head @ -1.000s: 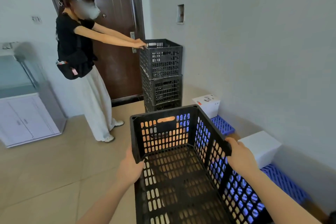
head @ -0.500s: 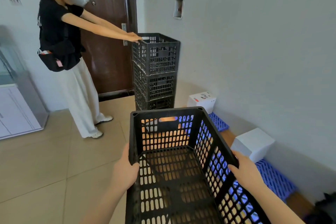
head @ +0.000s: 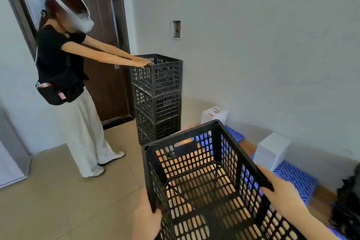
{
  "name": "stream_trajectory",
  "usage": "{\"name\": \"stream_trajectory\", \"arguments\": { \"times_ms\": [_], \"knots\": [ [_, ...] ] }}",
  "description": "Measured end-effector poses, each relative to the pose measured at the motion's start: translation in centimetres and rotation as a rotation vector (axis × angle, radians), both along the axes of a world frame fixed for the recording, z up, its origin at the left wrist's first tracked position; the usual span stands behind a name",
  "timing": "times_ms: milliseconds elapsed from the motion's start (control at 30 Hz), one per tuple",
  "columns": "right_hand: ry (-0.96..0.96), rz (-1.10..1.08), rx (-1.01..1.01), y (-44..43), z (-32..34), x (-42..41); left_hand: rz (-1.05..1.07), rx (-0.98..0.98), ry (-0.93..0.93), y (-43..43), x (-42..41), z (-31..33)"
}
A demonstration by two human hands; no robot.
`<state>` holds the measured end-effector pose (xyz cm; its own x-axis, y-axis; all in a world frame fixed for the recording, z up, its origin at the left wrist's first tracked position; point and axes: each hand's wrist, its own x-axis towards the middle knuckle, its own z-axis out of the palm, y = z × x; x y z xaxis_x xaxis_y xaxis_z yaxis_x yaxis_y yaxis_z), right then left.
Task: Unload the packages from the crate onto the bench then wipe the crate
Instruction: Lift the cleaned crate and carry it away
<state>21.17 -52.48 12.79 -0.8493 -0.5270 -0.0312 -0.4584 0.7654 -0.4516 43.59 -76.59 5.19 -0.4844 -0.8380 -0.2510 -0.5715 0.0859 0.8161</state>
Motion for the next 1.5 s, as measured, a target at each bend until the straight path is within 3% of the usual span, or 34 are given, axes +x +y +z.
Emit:
{"name": "stream_trajectory", "arguments": {
  "times_ms": [333, 800, 1133, 1500],
  "knots": [
    [0.004, -0.104, -0.04, 3.9, 3.0, 7.8, -0.13, -0.139, 0.084, 0.0, 7.1, 6.9],
    [0.201, -0.336, -0.312, 22.4, 11.6, 21.9, -0.311, -0.319, 0.351, 14.2, 13.6, 15.6],
    [0.25, -0.669, -0.43, 40.1, 13.4, 28.5, -0.612, -0.306, 0.42, 28.5, 8.4, 19.3],
    [0.307, -1.043, -0.345, 56.3, 13.4, 34.3, -1.021, -0.126, 0.516, 46.3, -0.3, 18.1]
  ]
}}
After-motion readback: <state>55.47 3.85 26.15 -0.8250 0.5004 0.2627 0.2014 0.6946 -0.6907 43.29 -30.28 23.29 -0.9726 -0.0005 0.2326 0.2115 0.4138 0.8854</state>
